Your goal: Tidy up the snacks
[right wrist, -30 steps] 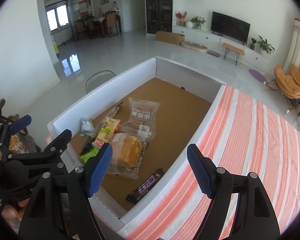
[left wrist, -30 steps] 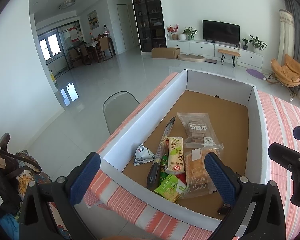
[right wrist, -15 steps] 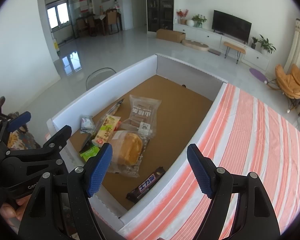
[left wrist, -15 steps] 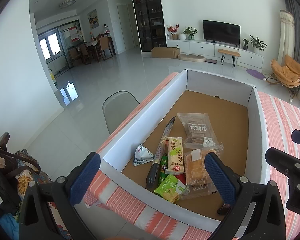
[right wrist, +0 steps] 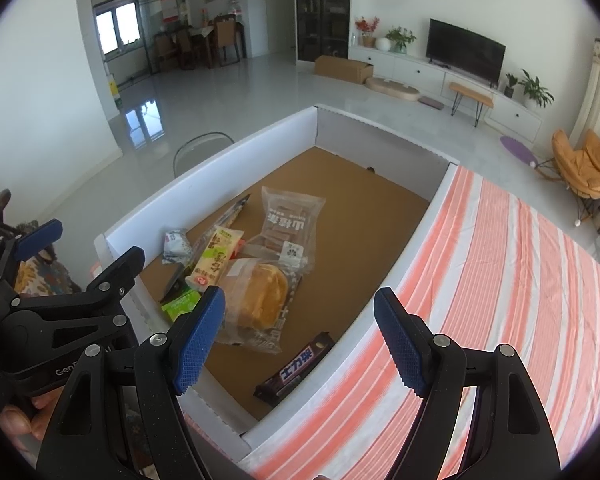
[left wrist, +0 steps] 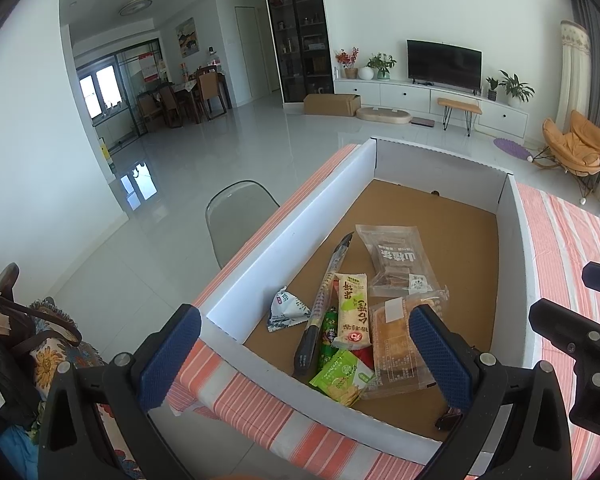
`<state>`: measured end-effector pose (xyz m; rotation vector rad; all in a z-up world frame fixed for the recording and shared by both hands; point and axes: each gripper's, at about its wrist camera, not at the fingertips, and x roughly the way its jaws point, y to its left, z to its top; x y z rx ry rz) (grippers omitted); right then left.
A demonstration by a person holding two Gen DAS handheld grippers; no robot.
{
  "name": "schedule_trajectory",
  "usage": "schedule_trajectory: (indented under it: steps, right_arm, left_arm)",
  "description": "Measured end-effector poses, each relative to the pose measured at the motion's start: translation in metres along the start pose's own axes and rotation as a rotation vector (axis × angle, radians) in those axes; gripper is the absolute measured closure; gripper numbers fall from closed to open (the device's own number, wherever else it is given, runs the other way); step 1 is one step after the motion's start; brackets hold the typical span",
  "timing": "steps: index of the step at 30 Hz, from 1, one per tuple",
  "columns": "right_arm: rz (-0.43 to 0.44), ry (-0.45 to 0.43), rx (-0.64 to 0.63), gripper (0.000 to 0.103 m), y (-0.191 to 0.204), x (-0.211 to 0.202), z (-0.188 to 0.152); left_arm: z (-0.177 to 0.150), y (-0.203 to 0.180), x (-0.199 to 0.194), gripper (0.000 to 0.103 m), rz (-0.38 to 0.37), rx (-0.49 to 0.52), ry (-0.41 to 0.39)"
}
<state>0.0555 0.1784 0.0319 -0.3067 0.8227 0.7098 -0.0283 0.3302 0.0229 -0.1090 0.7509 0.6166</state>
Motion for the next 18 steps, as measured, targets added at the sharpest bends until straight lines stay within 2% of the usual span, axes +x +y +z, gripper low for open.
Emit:
schedule_trajectory:
  steps: [18]
  right_arm:
    - [0.002, 0.007, -0.002, 0.023, 0.001, 0.0029, -0.0006]
  left_arm:
    - [-0.0031, 0.0017, -0.0004, 0.0, -0.022, -0.007, -0.002]
